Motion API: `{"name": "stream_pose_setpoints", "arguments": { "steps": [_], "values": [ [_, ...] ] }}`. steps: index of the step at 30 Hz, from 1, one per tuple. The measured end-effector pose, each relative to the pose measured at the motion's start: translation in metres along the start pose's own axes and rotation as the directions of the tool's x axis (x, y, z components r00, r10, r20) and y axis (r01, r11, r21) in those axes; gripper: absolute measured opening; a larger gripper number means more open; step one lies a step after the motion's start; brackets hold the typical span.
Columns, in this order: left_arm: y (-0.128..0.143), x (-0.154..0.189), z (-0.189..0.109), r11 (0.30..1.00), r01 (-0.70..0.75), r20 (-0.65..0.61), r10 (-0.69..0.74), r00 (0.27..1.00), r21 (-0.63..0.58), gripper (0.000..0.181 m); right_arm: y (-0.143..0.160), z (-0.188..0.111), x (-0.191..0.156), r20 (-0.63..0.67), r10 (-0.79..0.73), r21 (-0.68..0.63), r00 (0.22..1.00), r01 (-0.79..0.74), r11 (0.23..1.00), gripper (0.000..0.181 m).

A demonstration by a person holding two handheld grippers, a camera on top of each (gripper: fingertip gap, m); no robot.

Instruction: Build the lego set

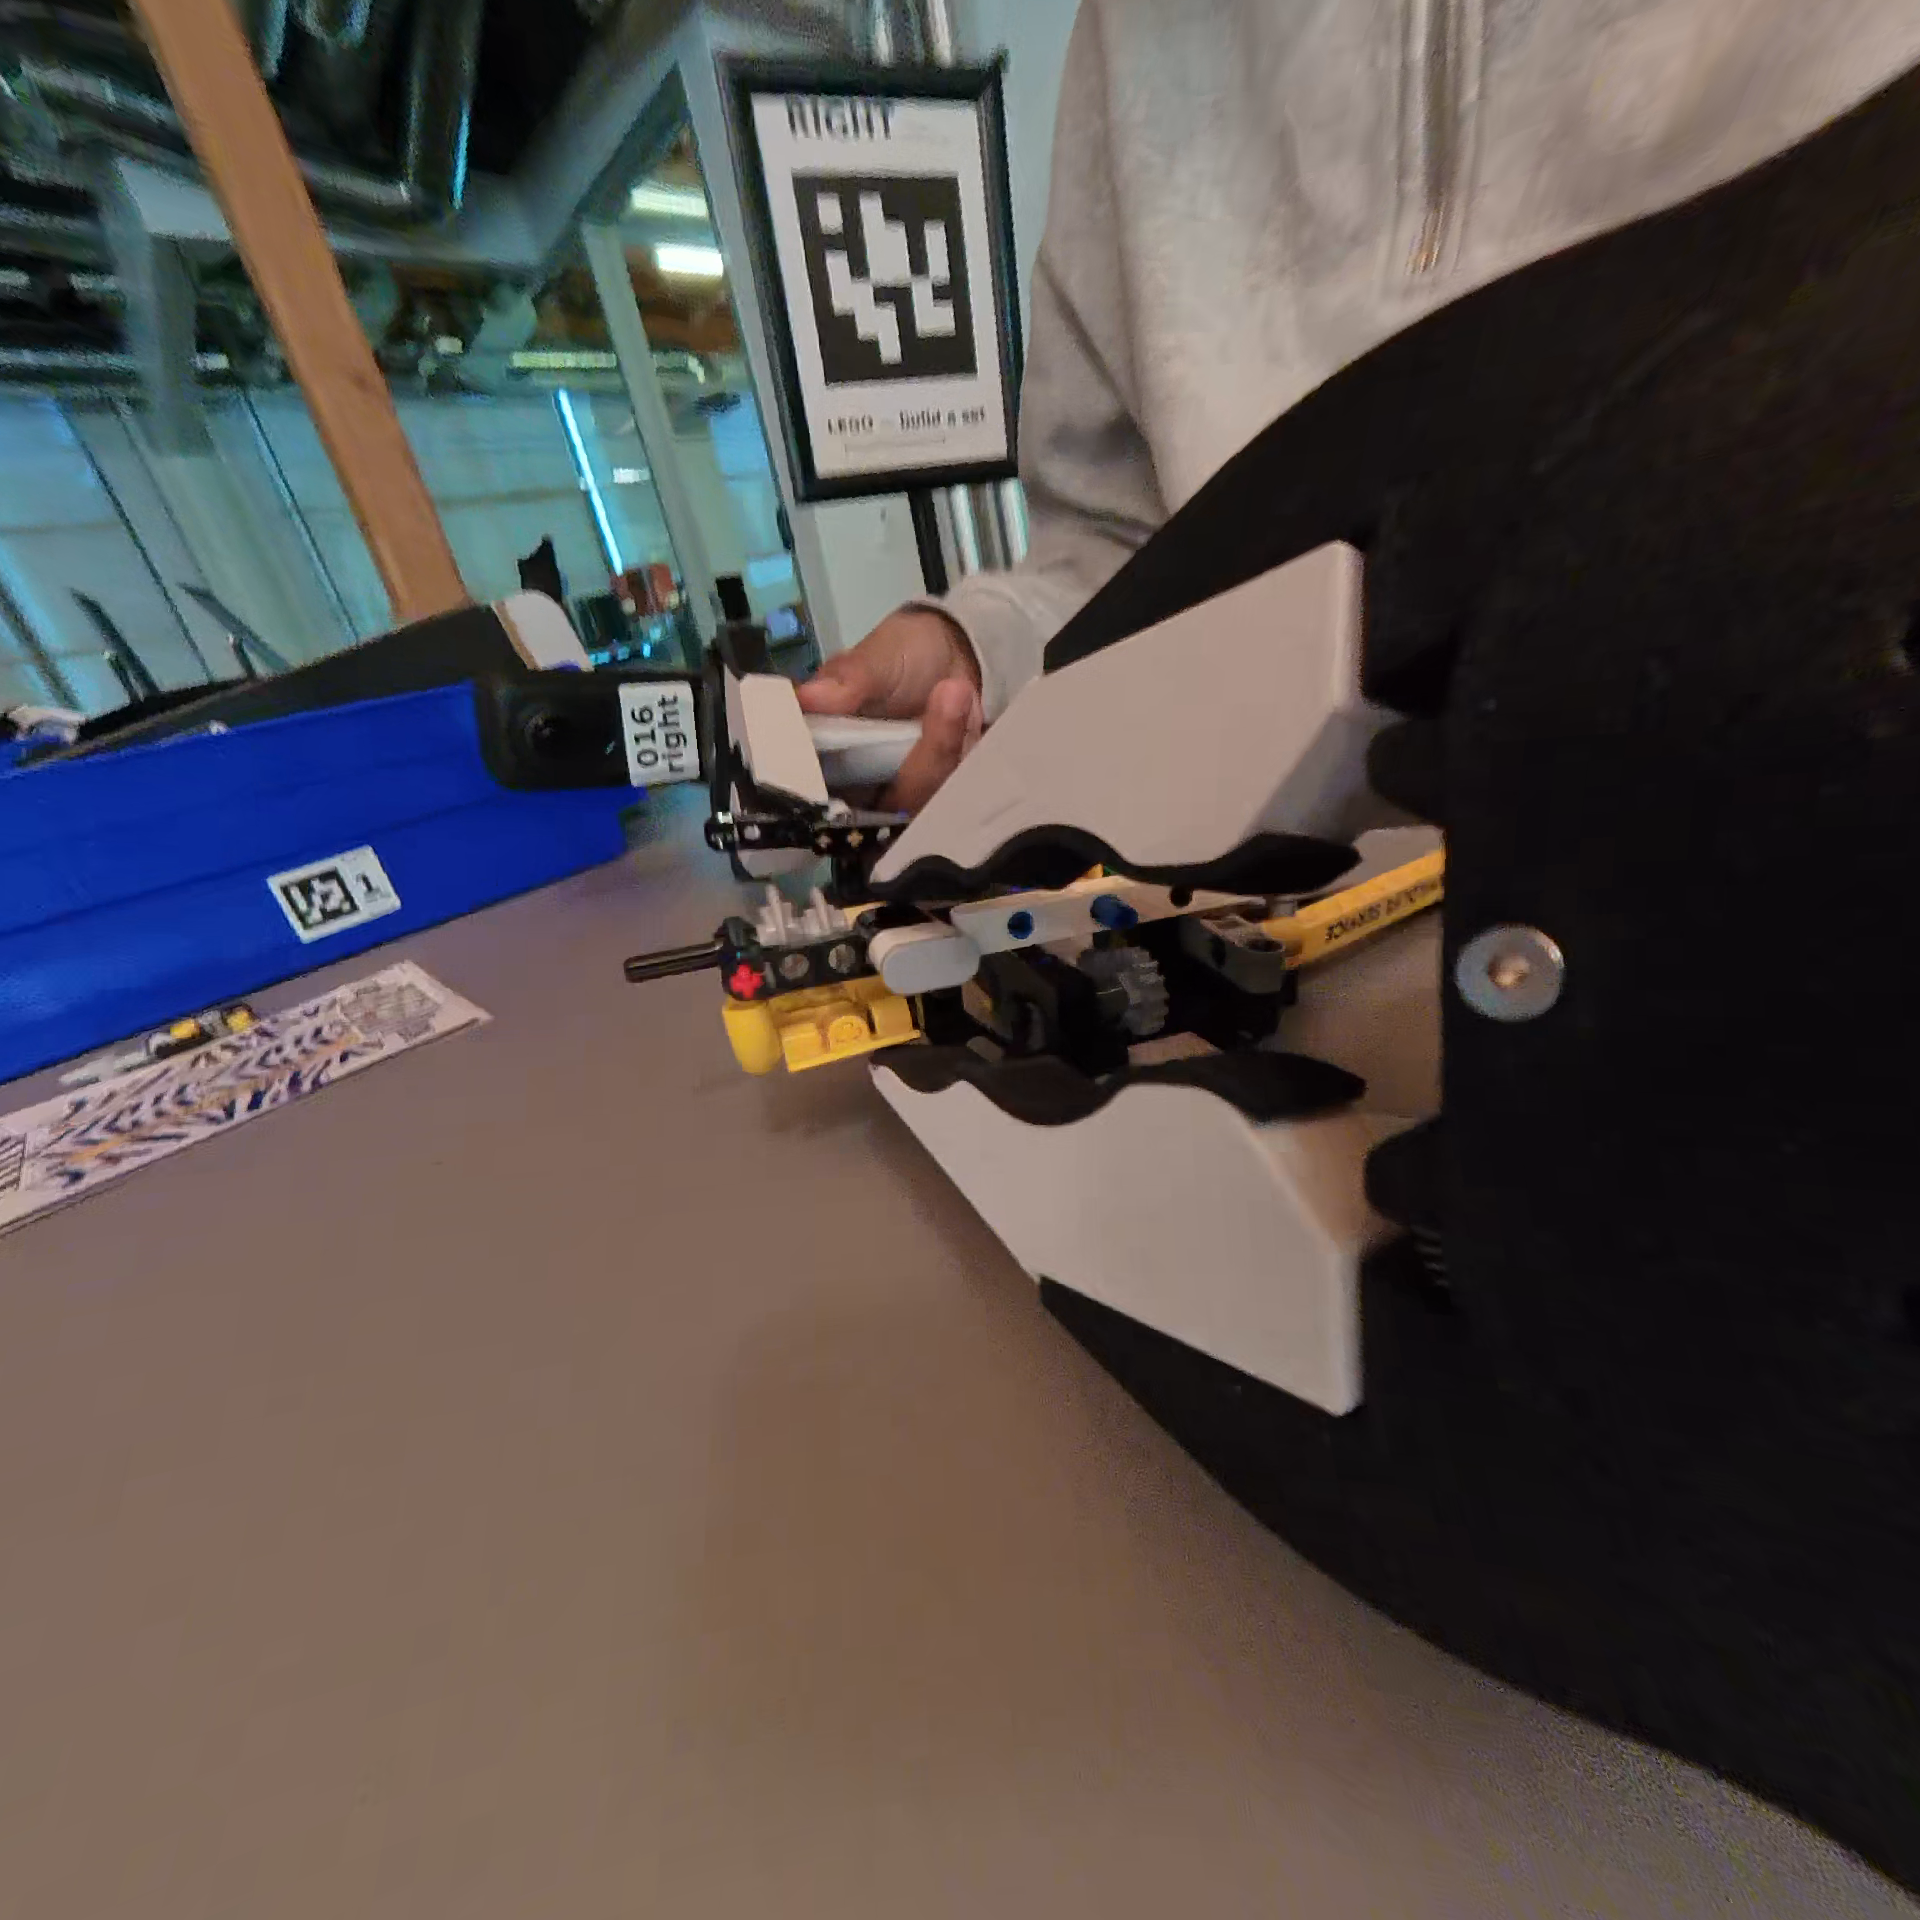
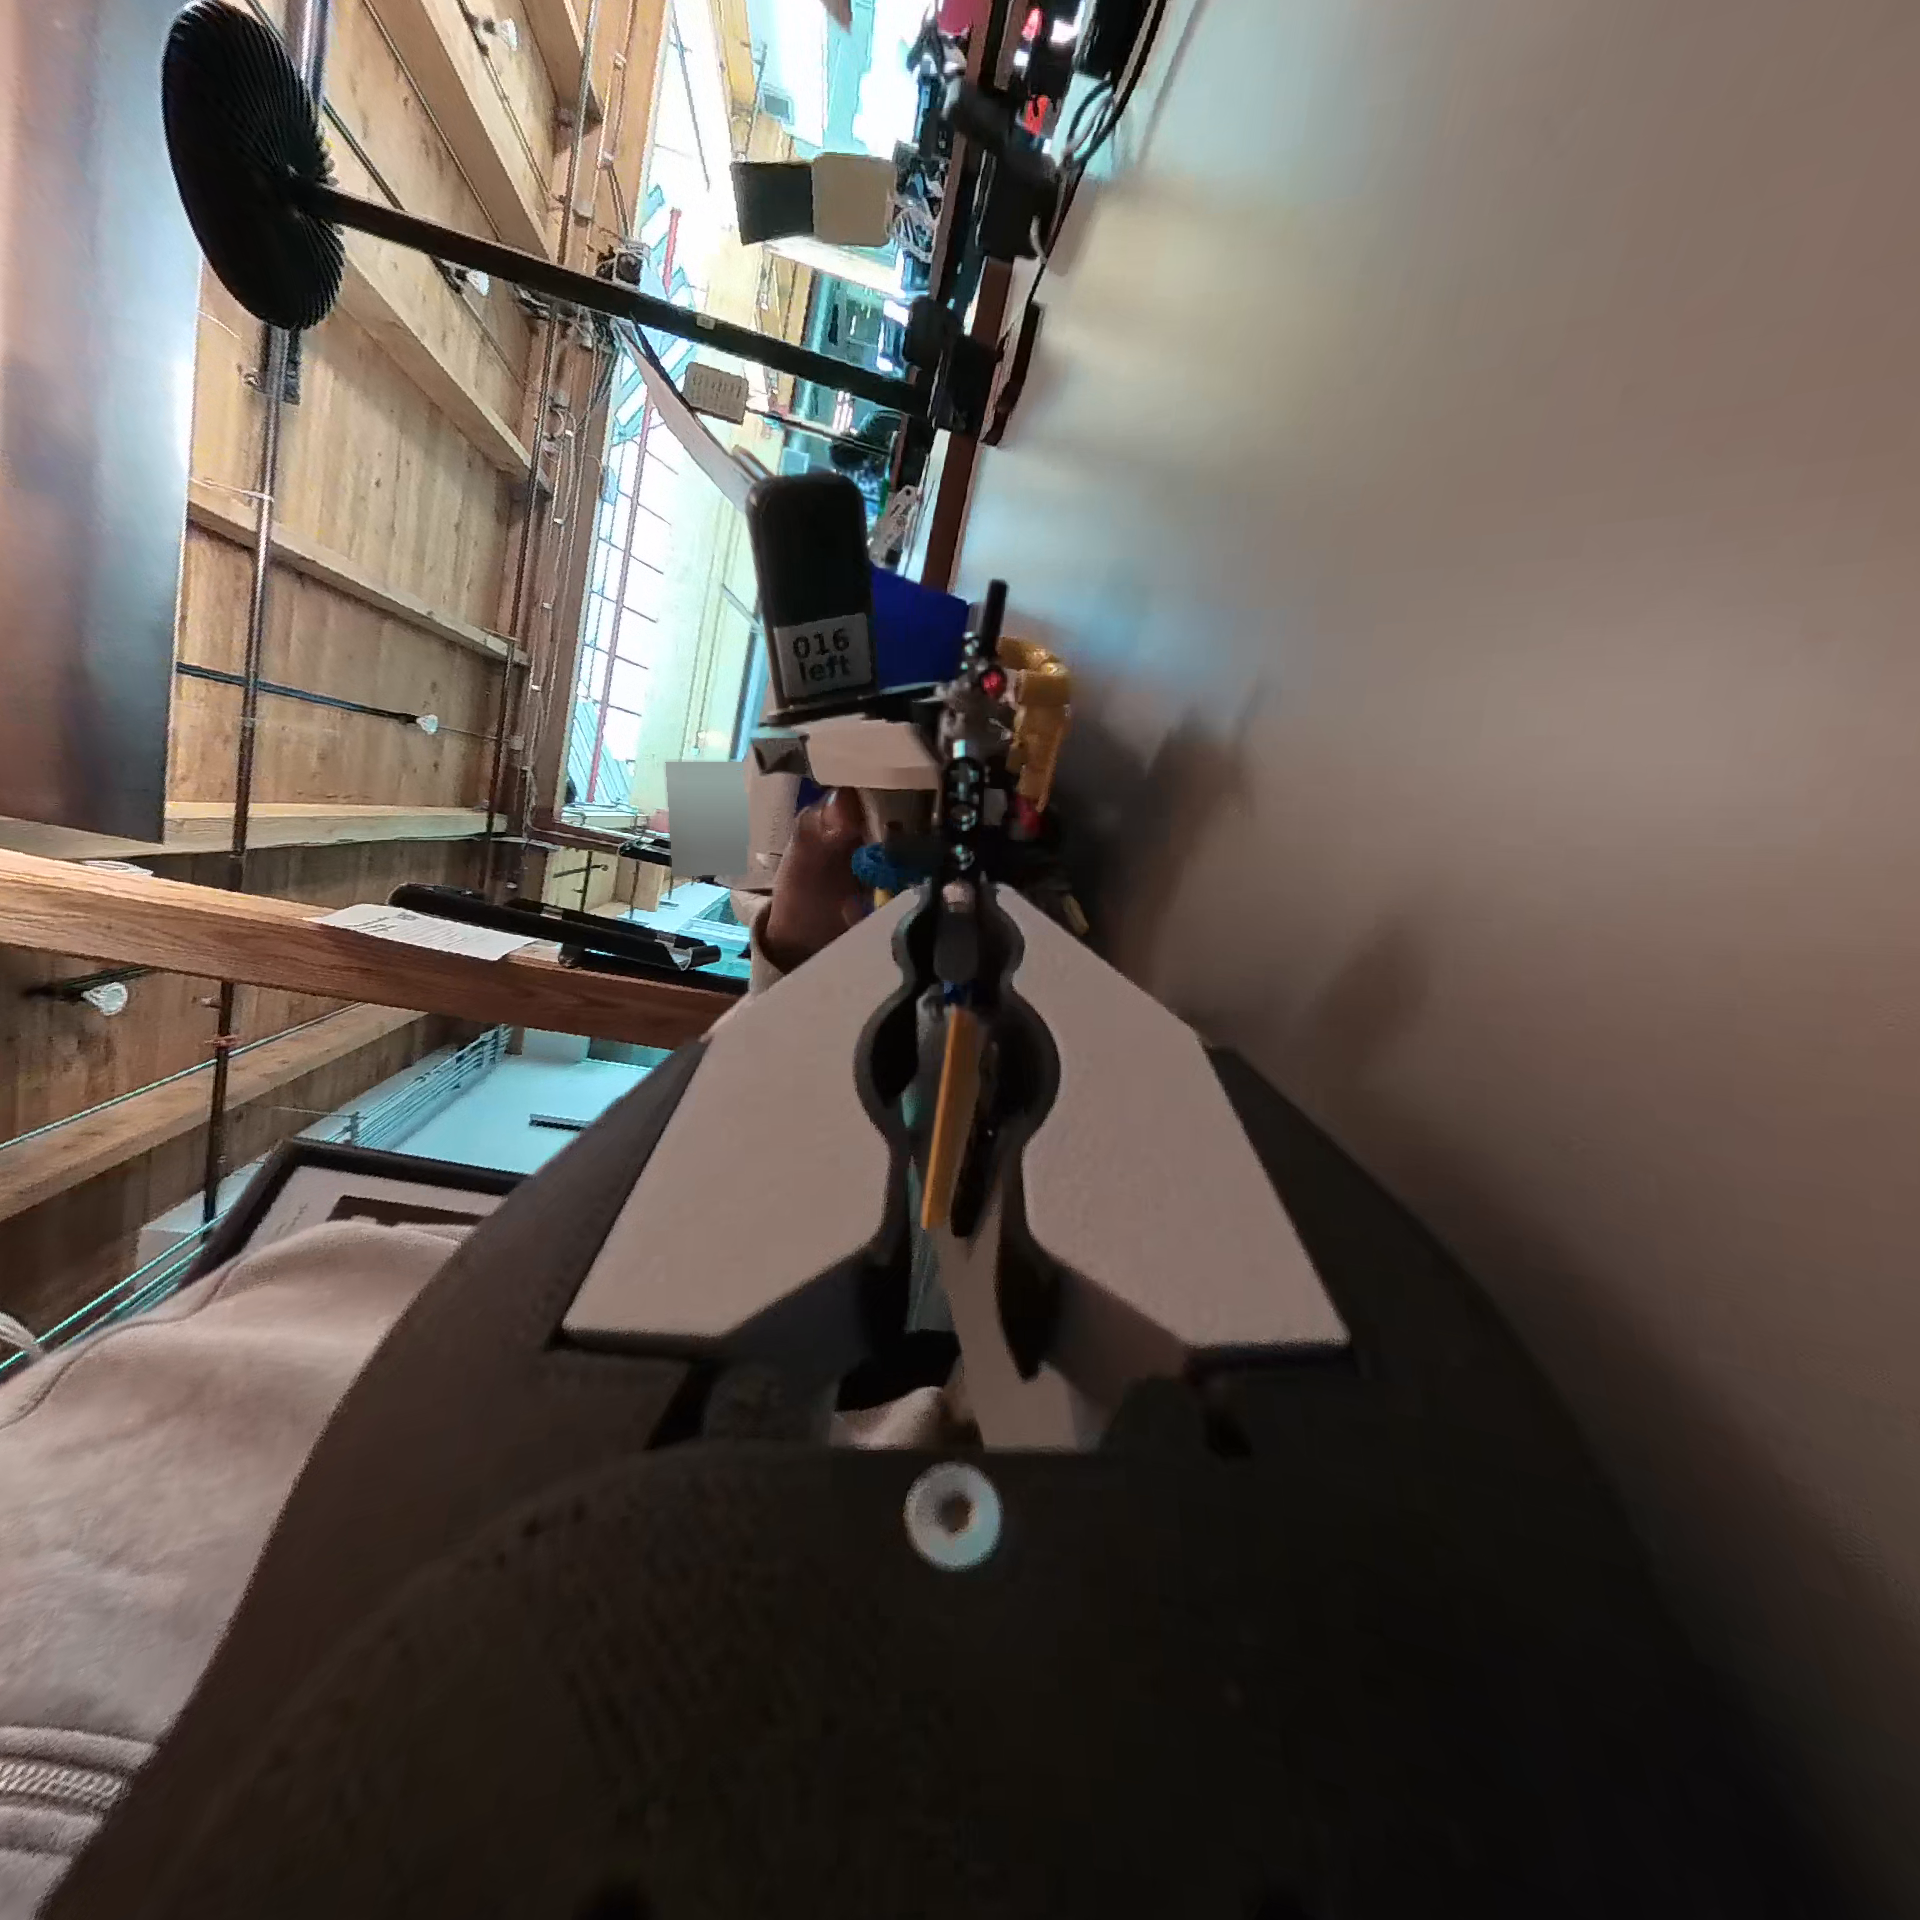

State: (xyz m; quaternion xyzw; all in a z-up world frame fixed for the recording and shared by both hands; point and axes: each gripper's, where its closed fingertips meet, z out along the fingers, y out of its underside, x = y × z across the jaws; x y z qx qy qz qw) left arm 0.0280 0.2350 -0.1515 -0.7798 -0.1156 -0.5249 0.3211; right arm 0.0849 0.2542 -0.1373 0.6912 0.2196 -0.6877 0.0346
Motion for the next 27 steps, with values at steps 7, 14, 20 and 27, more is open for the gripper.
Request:
{"name": "stream_pose_setpoints", "arguments": {
  "steps": [7, 14, 20, 27],
  "values": [
    [0.015, 0.003, -0.022, 0.999, -0.022, -0.017, 0.023, 1.000, 0.029, 0.030, 0.012, 0.025, 0.000, 0.028, 0.072, -0.075, 0.997, -0.070, 0.995, 0.005],
    [0.021, 0.001, -0.022, 0.998, -0.063, -0.006, 0.064, 0.998, 0.018, 0.028, 0.021, 0.039, -0.003, 0.064, 0.204, -0.151, 0.977, -0.193, 0.970, 0.005],
    [0.021, 0.004, -0.024, 0.998, -0.055, -0.036, 0.055, 0.998, 0.015, 0.029, 0.021, 0.046, -0.001, 0.049, 0.187, -0.148, 0.981, -0.178, 0.973, 0.005],
    [0.019, 0.003, -0.035, 0.993, -0.111, -0.029, 0.112, 0.993, 0.035, 0.049, 0.017, 0.047, 0.000, 0.054, 0.172, -0.112, 0.984, -0.165, 0.980, 0.006]
  ]
}}
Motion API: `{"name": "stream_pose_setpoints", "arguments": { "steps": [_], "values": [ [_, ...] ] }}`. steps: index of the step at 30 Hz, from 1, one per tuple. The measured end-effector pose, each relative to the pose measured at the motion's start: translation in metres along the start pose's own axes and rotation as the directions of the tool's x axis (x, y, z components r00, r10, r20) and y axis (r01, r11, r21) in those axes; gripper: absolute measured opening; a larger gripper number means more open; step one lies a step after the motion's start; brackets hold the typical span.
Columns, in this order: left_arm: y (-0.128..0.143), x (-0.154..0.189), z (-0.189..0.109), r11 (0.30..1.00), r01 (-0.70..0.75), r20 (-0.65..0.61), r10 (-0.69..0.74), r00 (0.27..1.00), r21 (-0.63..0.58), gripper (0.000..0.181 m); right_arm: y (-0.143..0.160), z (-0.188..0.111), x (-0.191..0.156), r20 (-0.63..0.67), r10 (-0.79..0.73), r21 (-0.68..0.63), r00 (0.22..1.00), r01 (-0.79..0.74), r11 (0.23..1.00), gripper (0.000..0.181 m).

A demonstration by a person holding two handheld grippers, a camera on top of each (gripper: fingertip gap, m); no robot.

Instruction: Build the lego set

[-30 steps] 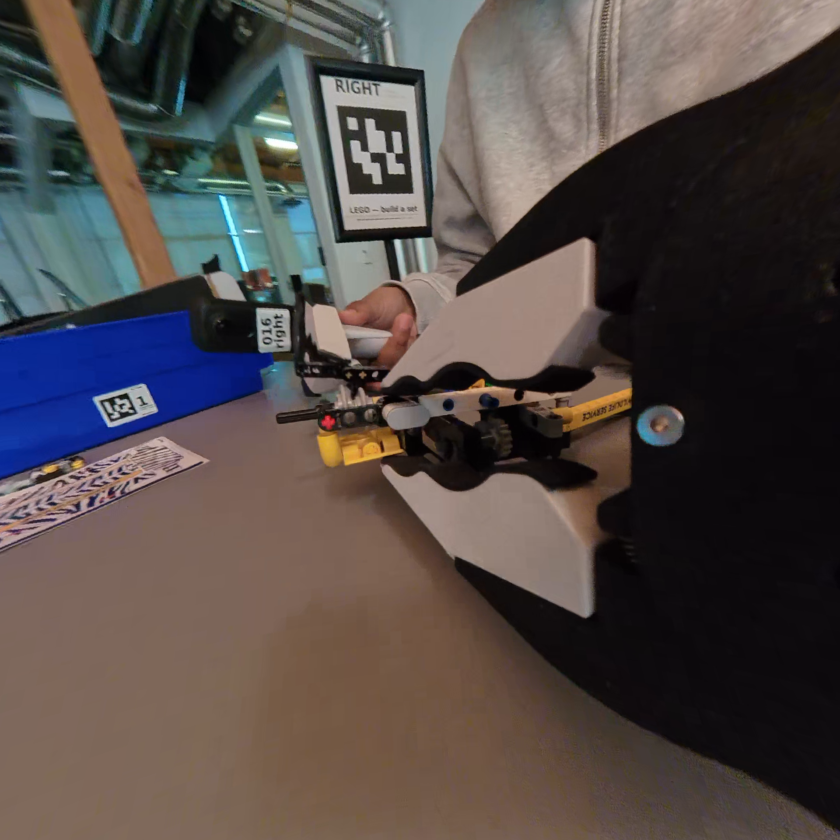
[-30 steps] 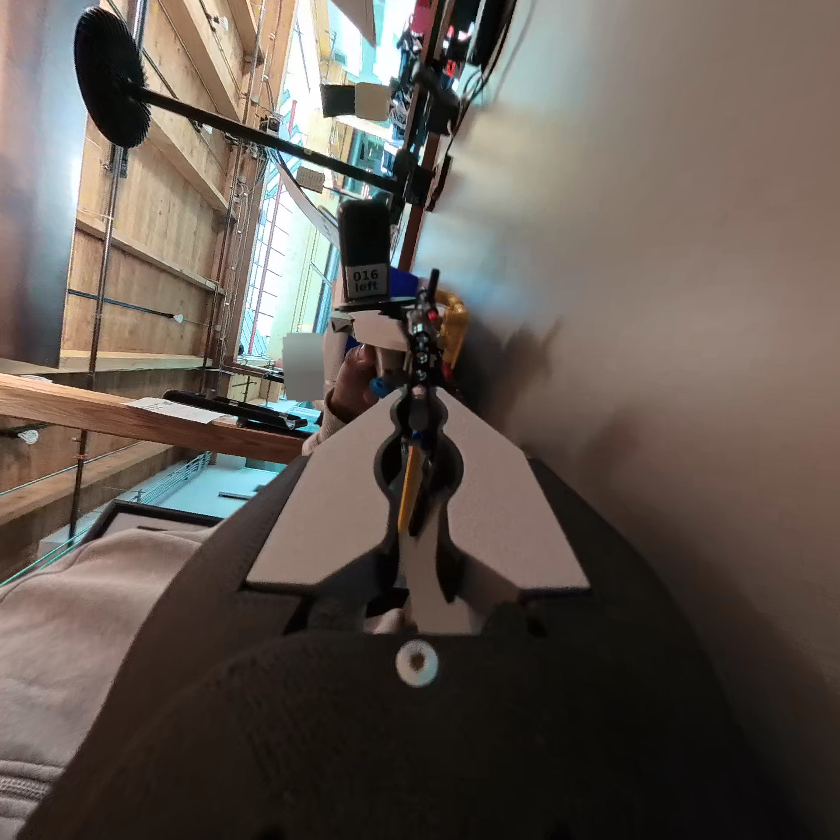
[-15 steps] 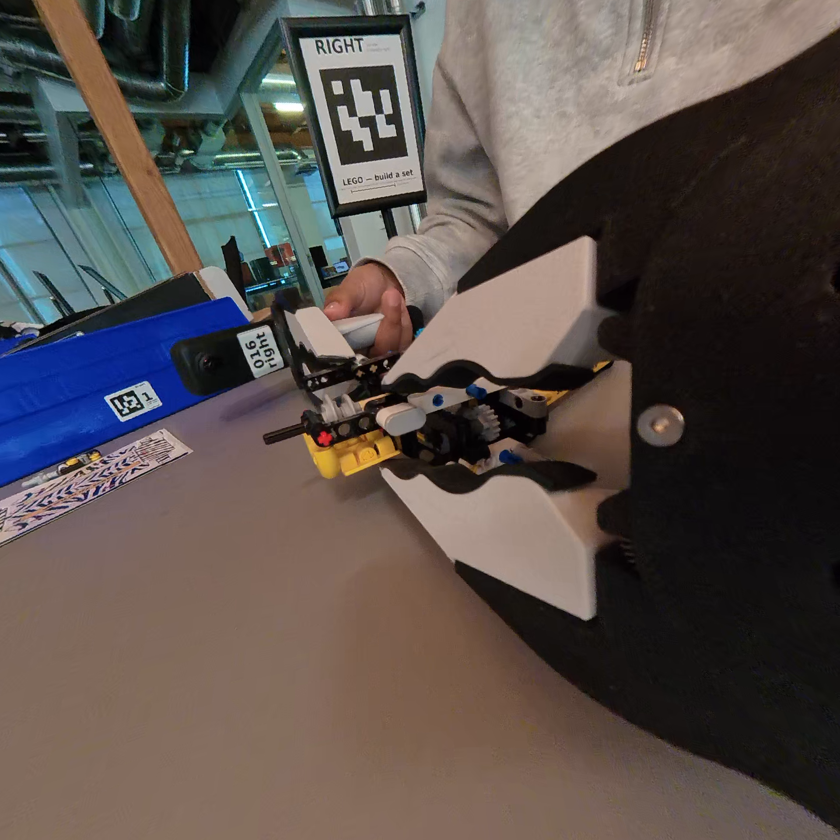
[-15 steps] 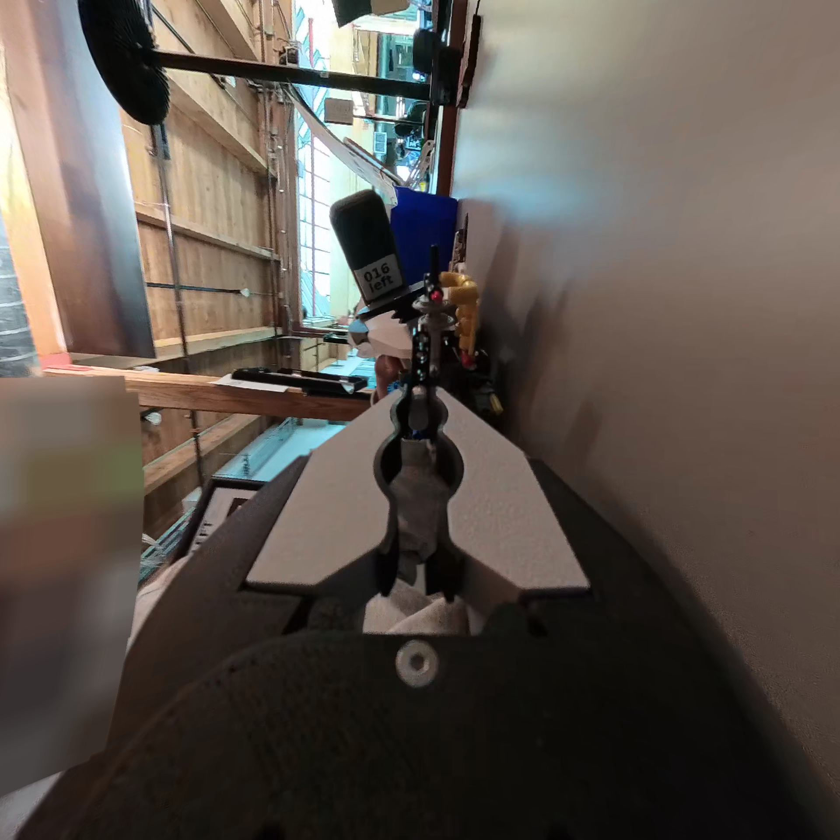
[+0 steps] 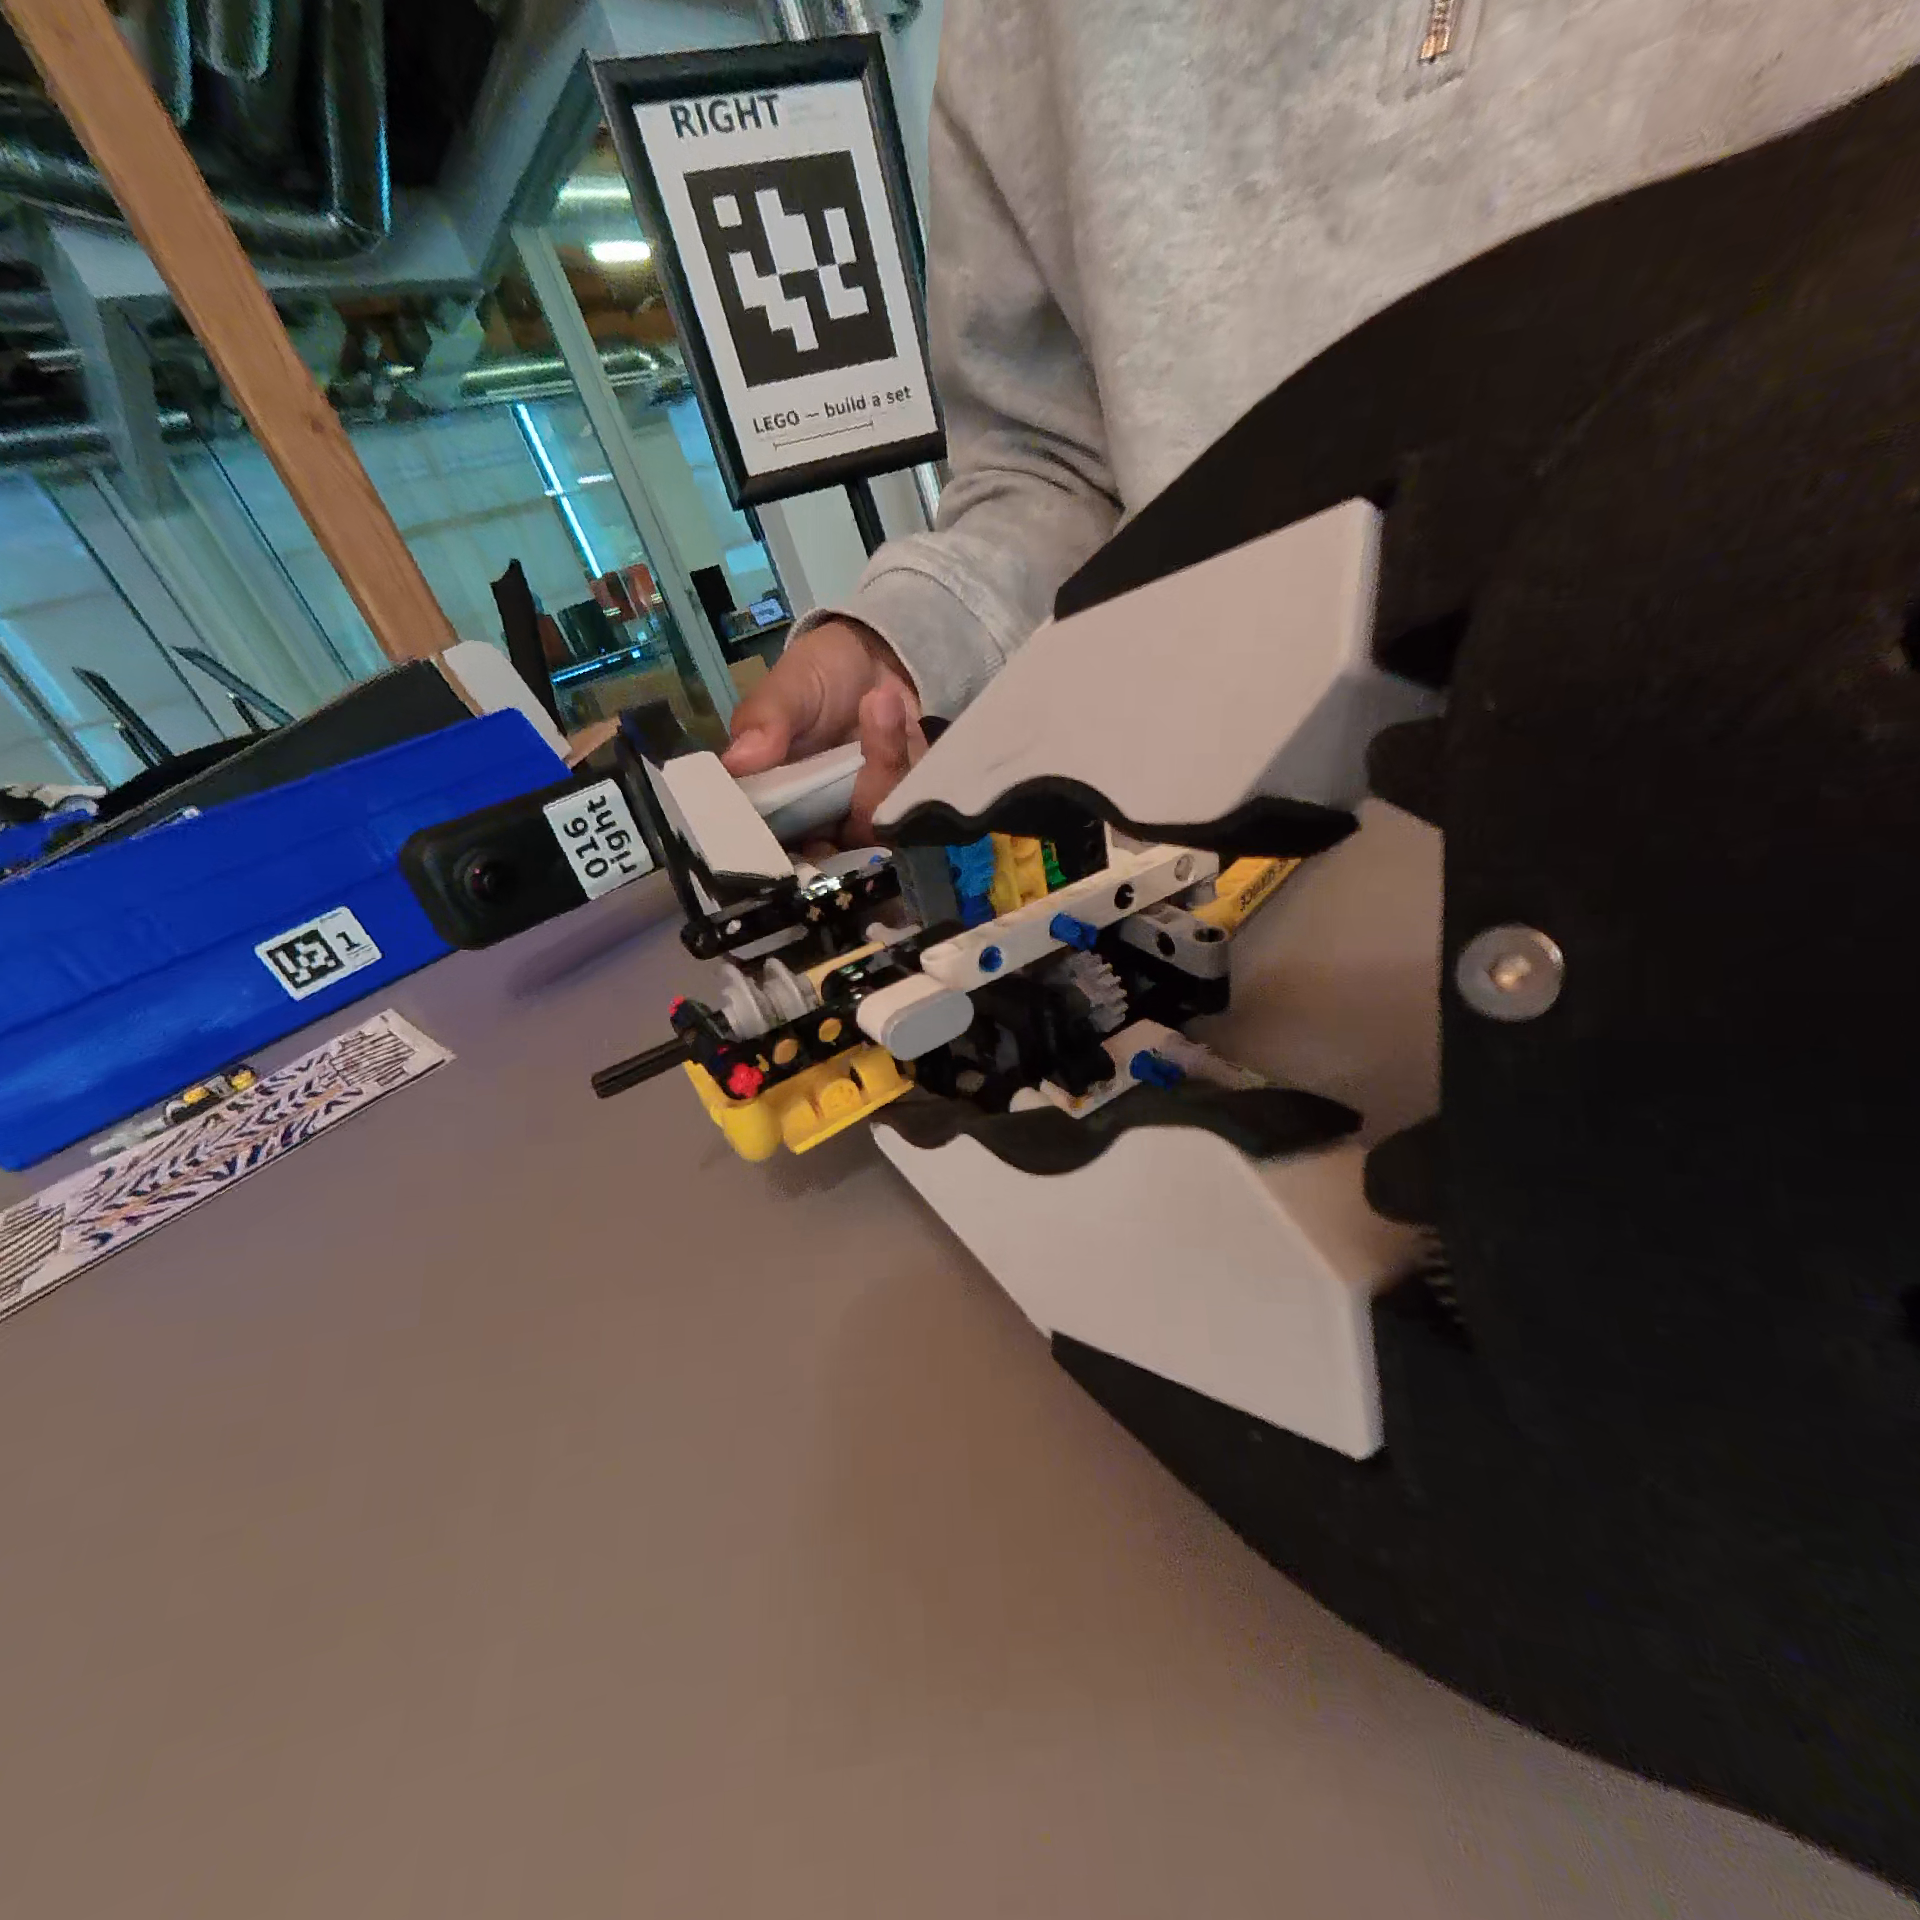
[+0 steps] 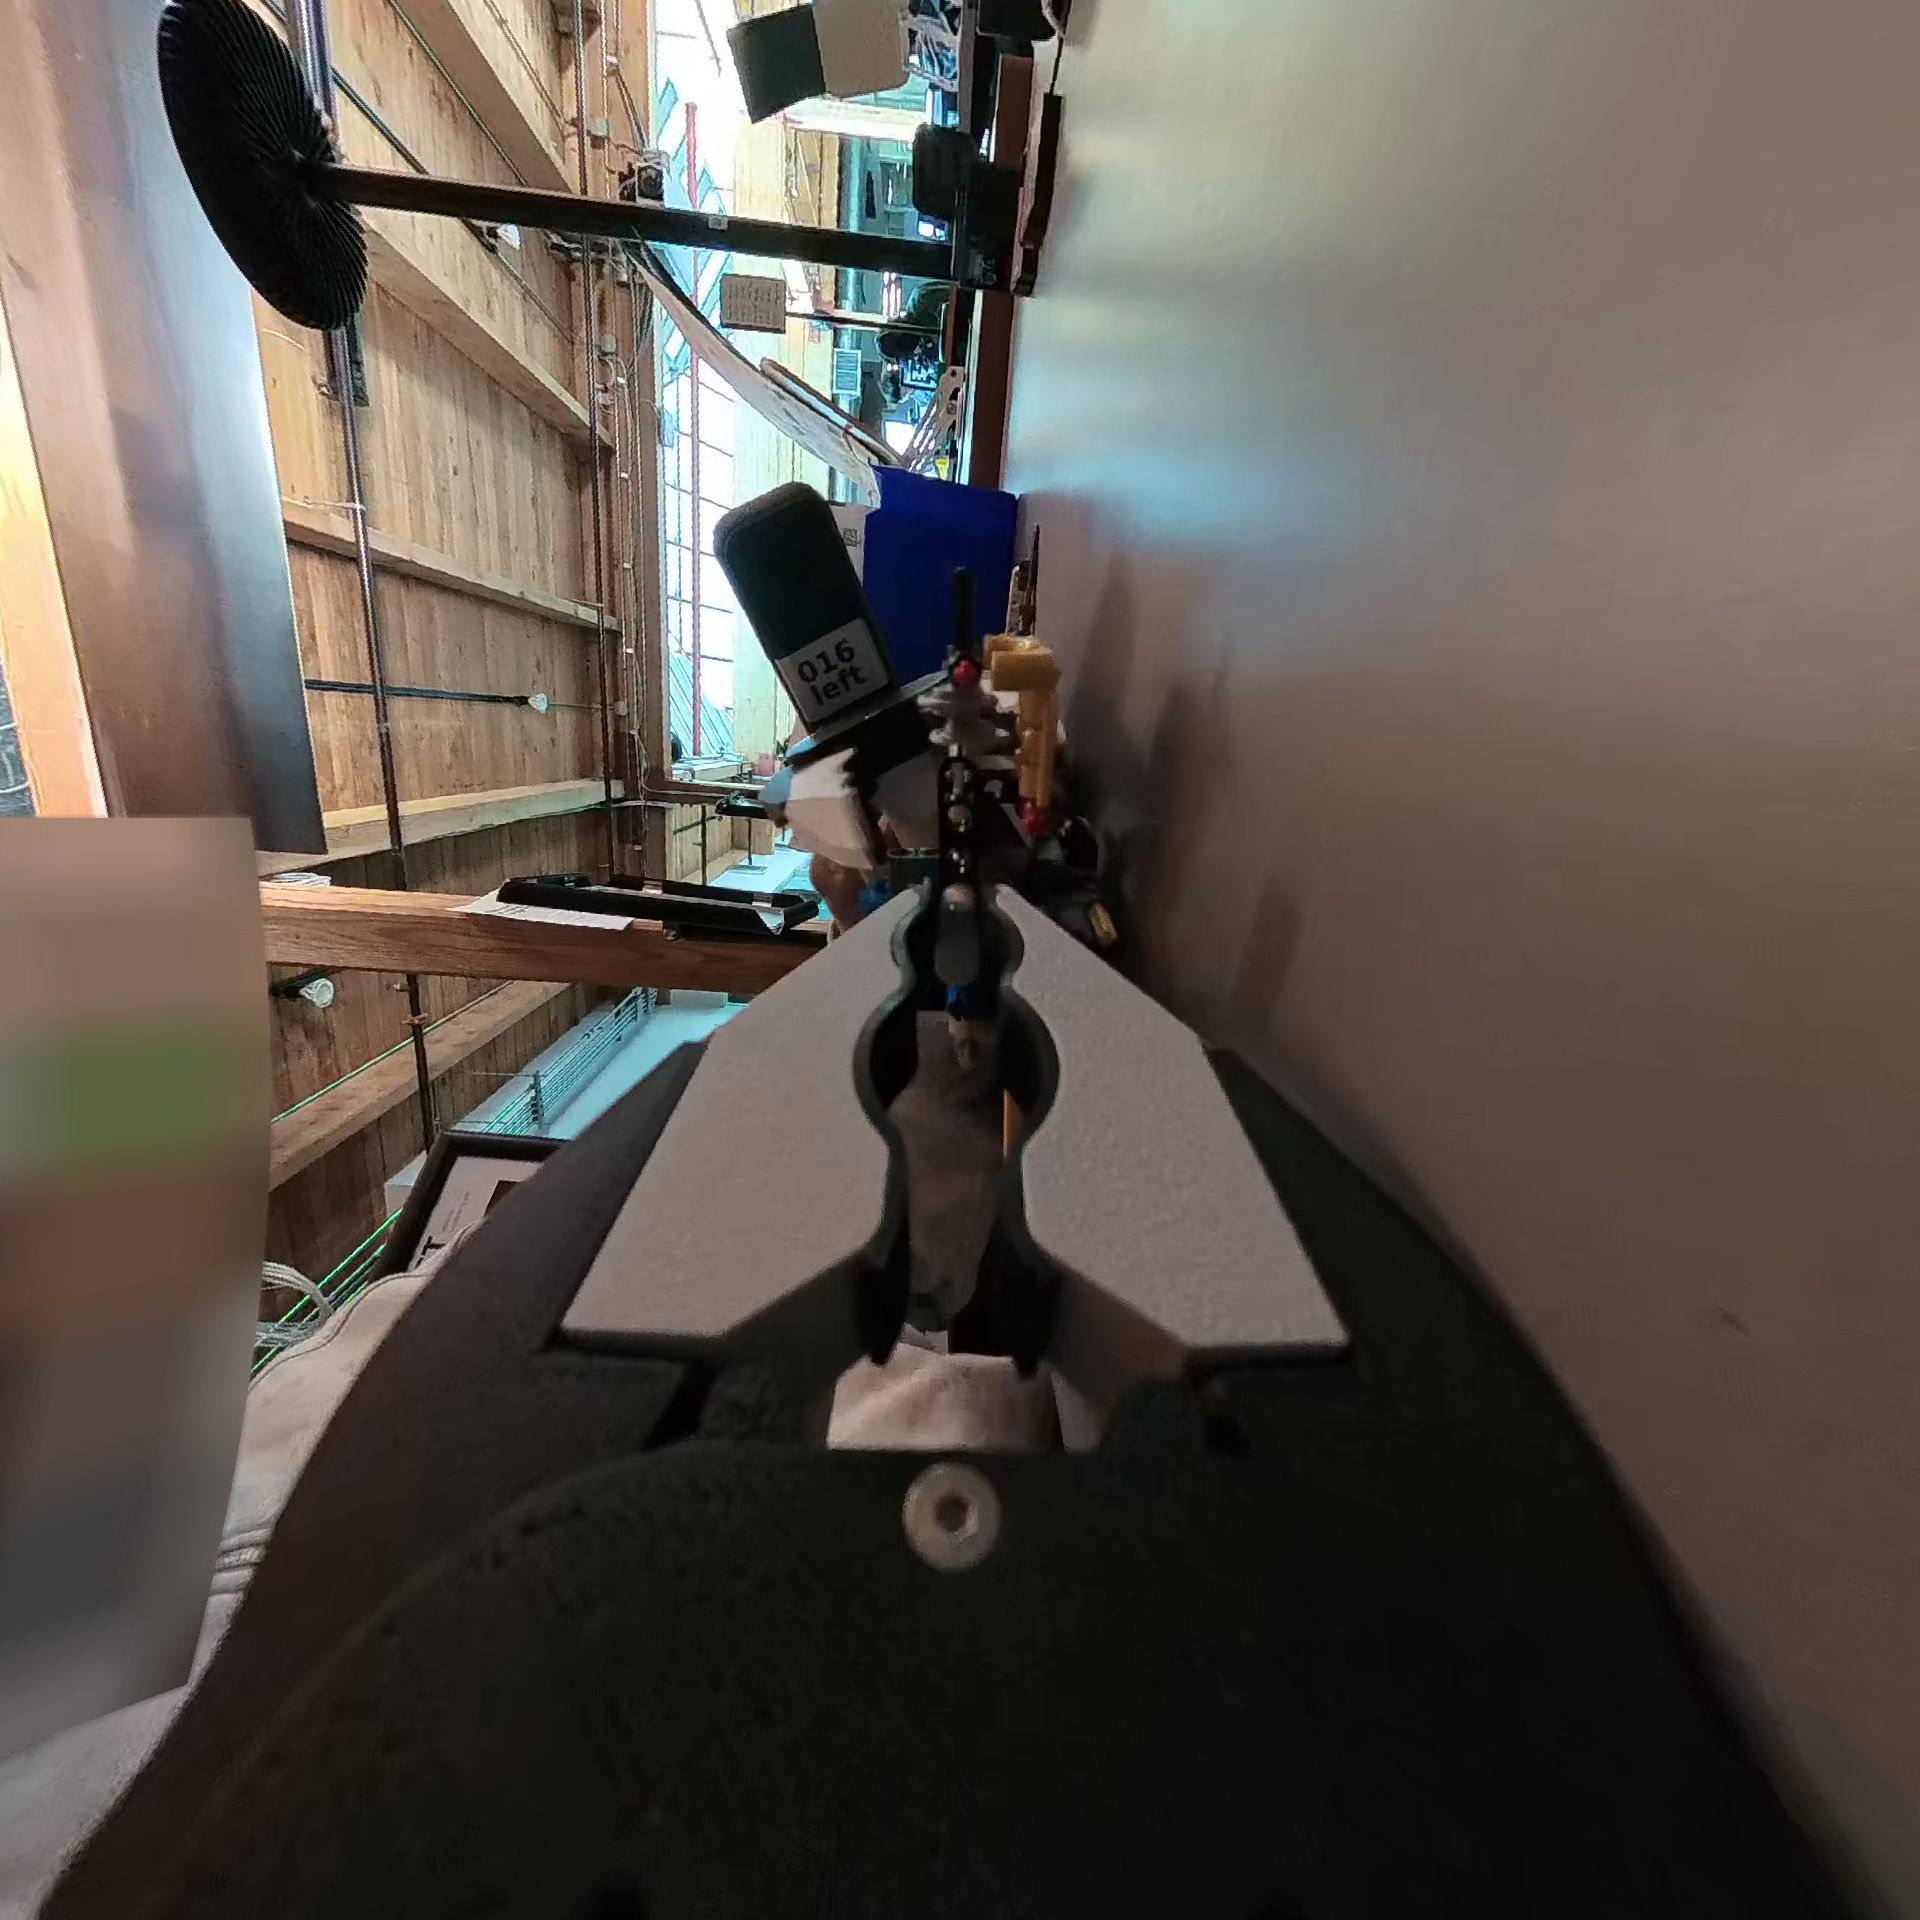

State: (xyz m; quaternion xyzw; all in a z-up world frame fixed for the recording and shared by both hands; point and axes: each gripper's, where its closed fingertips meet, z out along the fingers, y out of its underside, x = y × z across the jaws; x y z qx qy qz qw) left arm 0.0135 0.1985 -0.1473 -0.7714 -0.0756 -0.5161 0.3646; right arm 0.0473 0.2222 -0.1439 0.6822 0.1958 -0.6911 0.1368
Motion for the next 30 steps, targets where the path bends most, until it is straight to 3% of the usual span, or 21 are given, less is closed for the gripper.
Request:
{"name": "stream_pose_setpoints", "arguments": {
  "steps": [7, 10, 30],
  "values": [
    [0.005, 0.004, -0.001, 0.999, 0.020, -0.044, -0.022, 0.999, -0.037, 0.047, 0.000, 0.010, 0.007, -0.059, -0.039, -0.046, 0.998, 0.037, 0.998, 0.006],
    [0.008, 0.005, -0.001, 0.998, 0.009, -0.051, -0.012, 0.999, -0.056, 0.048, 0.001, 0.015, 0.003, -0.024, -0.021, -0.057, 0.999, 0.020, 0.998, 0.005],
    [0.007, 0.005, -0.003, 0.998, 0.032, -0.063, -0.036, 0.997, -0.053, 0.046, -0.004, 0.020, 0.000, 0.002, 0.009, 0.028, 1.000, -0.009, 1.000, 0.006]
  ]
}}
